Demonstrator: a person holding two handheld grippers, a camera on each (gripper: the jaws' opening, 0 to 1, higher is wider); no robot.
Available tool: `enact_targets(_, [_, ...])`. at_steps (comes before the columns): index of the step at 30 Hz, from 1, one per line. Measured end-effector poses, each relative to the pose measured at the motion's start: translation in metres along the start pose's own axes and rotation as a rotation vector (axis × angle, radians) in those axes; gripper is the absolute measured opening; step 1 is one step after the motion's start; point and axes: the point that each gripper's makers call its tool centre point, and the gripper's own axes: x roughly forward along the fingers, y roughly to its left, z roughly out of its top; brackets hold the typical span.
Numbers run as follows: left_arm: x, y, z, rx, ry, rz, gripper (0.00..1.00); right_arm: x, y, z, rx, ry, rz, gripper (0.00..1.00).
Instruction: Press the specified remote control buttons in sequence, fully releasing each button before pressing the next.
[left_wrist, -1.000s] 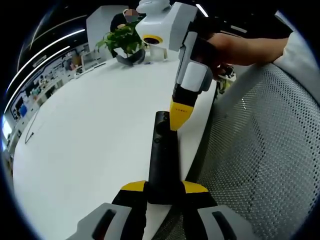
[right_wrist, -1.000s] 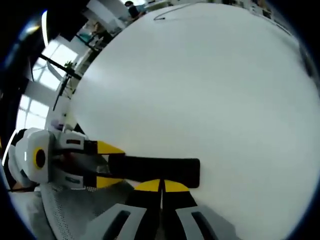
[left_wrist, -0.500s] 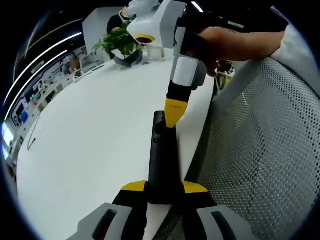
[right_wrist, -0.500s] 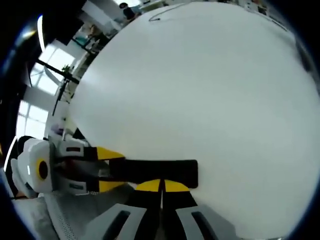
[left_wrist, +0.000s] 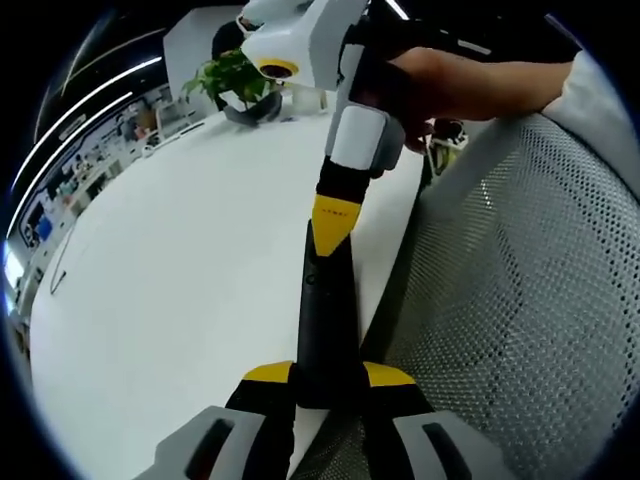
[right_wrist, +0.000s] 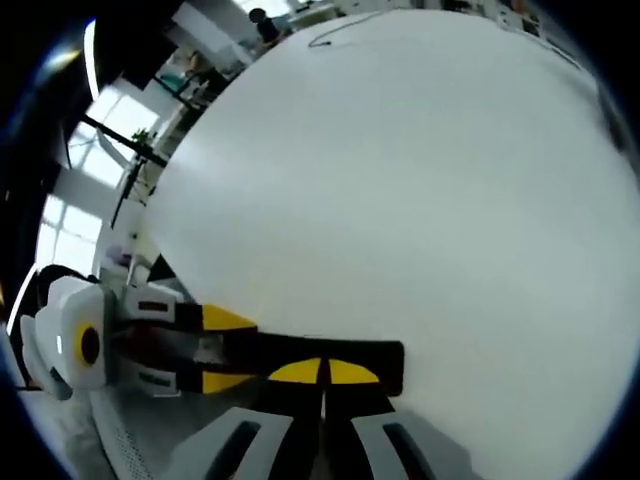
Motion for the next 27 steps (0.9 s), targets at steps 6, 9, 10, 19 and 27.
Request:
enact_targets(6, [0.0006, 0.0010, 0.0004, 0.021, -0.010, -0.005, 0.24, -0.0008, -0.0008, 0.0016, -0.006, -0.008, 0.001, 0.00])
enact_targets(9, [0.0015, 0.0004, -0.0002, 0.062, -0.017, 0.000, 0.25, -0.0001, -0.0010, 0.0025, -0.010, -0.016, 0.002, 0.00])
enact_targets(10, [0.0016, -0.0001, -0.0002, 0.074, -0.018, 0.004, 0.25, 0.0003, -0.0012, 0.0027, -0.012, -0.018, 0.003, 0.00])
enact_targets(19, [0.0010, 0.0039, 0.0020, 0.008, -0.029, 0.003, 0.24, 0.0012, -0.0009, 0.0045, -0.043, -0.029, -0.004, 0.00])
enact_targets(27, [0.0011, 0.0041, 0.0025, -0.041, -0.023, 0.004, 0.24, 0.0022, -0.0012, 0.0050, -0.079, -0.009, -0.034, 0.00])
